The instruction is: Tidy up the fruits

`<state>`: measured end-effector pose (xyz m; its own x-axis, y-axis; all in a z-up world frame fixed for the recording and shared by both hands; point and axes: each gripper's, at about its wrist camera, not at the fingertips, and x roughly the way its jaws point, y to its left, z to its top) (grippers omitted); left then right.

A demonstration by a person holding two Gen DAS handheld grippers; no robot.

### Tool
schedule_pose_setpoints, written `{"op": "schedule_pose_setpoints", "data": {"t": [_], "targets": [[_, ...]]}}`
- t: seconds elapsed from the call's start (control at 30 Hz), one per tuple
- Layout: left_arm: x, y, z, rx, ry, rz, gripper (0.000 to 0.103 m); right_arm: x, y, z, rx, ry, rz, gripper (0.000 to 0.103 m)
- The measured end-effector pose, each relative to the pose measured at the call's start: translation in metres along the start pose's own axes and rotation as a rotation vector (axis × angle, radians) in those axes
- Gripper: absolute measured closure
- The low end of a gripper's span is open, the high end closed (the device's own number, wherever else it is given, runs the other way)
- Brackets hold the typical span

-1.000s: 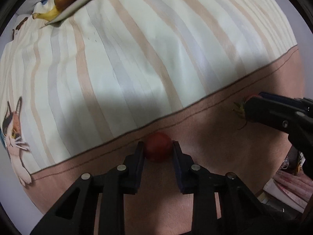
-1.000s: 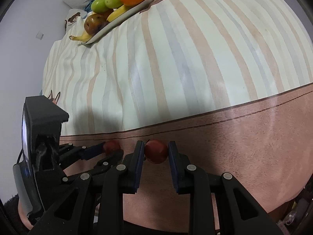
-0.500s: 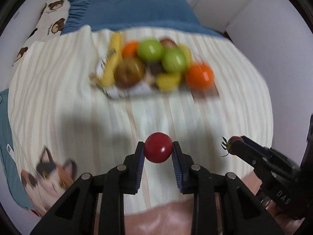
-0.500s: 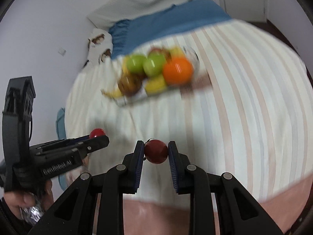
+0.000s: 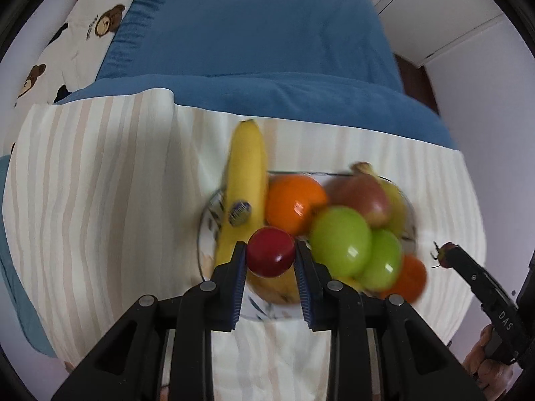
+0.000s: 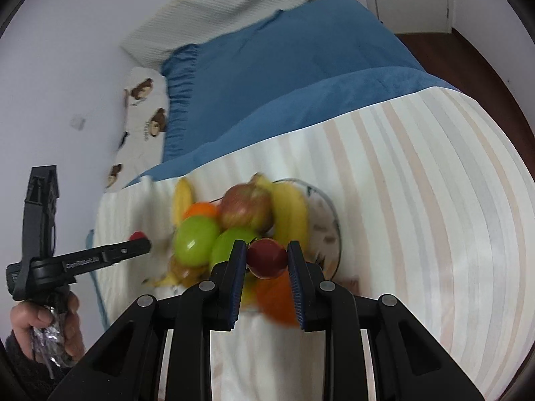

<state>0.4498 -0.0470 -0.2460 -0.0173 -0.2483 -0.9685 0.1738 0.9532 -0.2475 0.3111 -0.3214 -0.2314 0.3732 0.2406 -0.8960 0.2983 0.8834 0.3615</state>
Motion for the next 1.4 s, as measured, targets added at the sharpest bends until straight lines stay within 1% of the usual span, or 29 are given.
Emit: {"op": "schedule_pose_setpoints", "data": {"t": [0.1, 0.13, 0.23, 0.4, 0.5, 0.57, 0.6, 0.63, 0.67, 0.7, 0.73, 0.77, 0.8, 0.83, 0.87, 0.9, 0.93, 0.97, 1.0, 1.03, 1.07, 1.13, 1.2, 1.3, 1.4], "targets": [[0.019, 0.007, 0.012, -0.003, 0.045, 0.026, 0.078, 0.020, -0.004, 0.014, 0.003, 0.042, -0.029, 0.076], [0.023, 0.009, 0.014, -0.002, 0.055, 0.033, 0.077, 0.028, -0.005, 0.018, -0.003, 0.054, -0.047, 0.076], [0.035, 0.016, 0.015, -0.007, 0.086, 0.047, 0.077, 0.044, -0.009, 0.025, -0.001, 0.084, -0.064, 0.076], [0.052, 0.023, 0.012, -0.004, 0.107, 0.079, 0.075, 0.061, -0.015, 0.031, -0.005, 0.110, -0.094, 0.076], [0.051, 0.024, 0.013, -0.002, 0.099, 0.082, 0.075, 0.068, -0.017, 0.032, -0.009, 0.116, -0.111, 0.076], [0.051, 0.024, 0.013, 0.004, 0.099, 0.095, 0.072, 0.071, -0.019, 0.034, -0.009, 0.120, -0.119, 0.076], [0.052, 0.023, 0.013, 0.009, 0.100, 0.108, 0.069, 0.072, -0.019, 0.034, -0.006, 0.121, -0.118, 0.075], [0.050, 0.022, 0.014, 0.011, 0.103, 0.114, 0.064, 0.072, -0.020, 0.035, -0.002, 0.124, -0.113, 0.075], [0.049, 0.022, 0.016, 0.009, 0.107, 0.113, 0.062, 0.072, -0.021, 0.035, 0.003, 0.127, -0.110, 0.074], [0.049, 0.021, 0.015, 0.006, 0.106, 0.108, 0.059, 0.074, -0.022, 0.036, 0.009, 0.134, -0.109, 0.069], [0.048, 0.021, 0.014, 0.004, 0.099, 0.107, 0.055, 0.074, -0.023, 0.035, 0.017, 0.136, -0.114, 0.059], [0.046, 0.019, 0.015, 0.001, 0.093, 0.107, 0.052, 0.073, -0.024, 0.034, 0.021, 0.134, -0.116, 0.053], [0.044, 0.019, 0.016, -0.002, 0.083, 0.105, 0.043, 0.072, -0.024, 0.034, 0.023, 0.133, -0.118, 0.041], [0.042, 0.018, 0.015, -0.003, 0.072, 0.101, 0.036, 0.071, -0.024, 0.033, 0.026, 0.132, -0.118, 0.036], [0.039, 0.017, 0.013, -0.003, 0.062, 0.099, 0.032, 0.070, -0.024, 0.032, 0.029, 0.133, -0.120, 0.036], [0.036, 0.016, 0.012, 0.000, 0.051, 0.102, 0.024, 0.069, -0.024, 0.031, 0.028, 0.132, -0.126, 0.034], [0.033, 0.014, 0.010, 0.002, 0.041, 0.107, 0.019, 0.067, -0.022, 0.029, 0.022, 0.129, -0.134, 0.030], [0.029, 0.013, 0.007, 0.006, 0.028, 0.113, 0.016, 0.064, -0.021, 0.028, 0.017, 0.124, -0.141, 0.027], [0.024, 0.012, 0.004, 0.010, 0.010, 0.121, 0.012, 0.061, -0.019, 0.026, 0.003, 0.114, -0.157, 0.022], [0.021, 0.010, 0.001, 0.015, -0.001, 0.127, 0.010, 0.058, -0.016, 0.024, -0.012, 0.108, -0.174, 0.016], [0.016, 0.011, -0.002, 0.018, -0.013, 0.132, 0.009, 0.055, -0.011, 0.022, -0.036, 0.099, -0.198, 0.013], [0.008, 0.009, -0.013, 0.024, -0.043, 0.155, 0.003, 0.048, -0.002, 0.016, -0.078, 0.081, -0.235, 0.008], [0.001, 0.006, -0.021, 0.031, -0.066, 0.180, 0.002, 0.042, 0.009, 0.008, -0.124, 0.066, -0.272, 0.005], [-0.009, 0.004, -0.038, 0.039, -0.112, 0.213, 0.002, 0.033, 0.021, -0.003, -0.173, 0.040, -0.310, 0.004], [-0.020, 0.001, -0.054, 0.047, -0.148, 0.218, 0.002, 0.025, 0.029, -0.015, -0.191, 0.018, -0.332, 0.002]]}}
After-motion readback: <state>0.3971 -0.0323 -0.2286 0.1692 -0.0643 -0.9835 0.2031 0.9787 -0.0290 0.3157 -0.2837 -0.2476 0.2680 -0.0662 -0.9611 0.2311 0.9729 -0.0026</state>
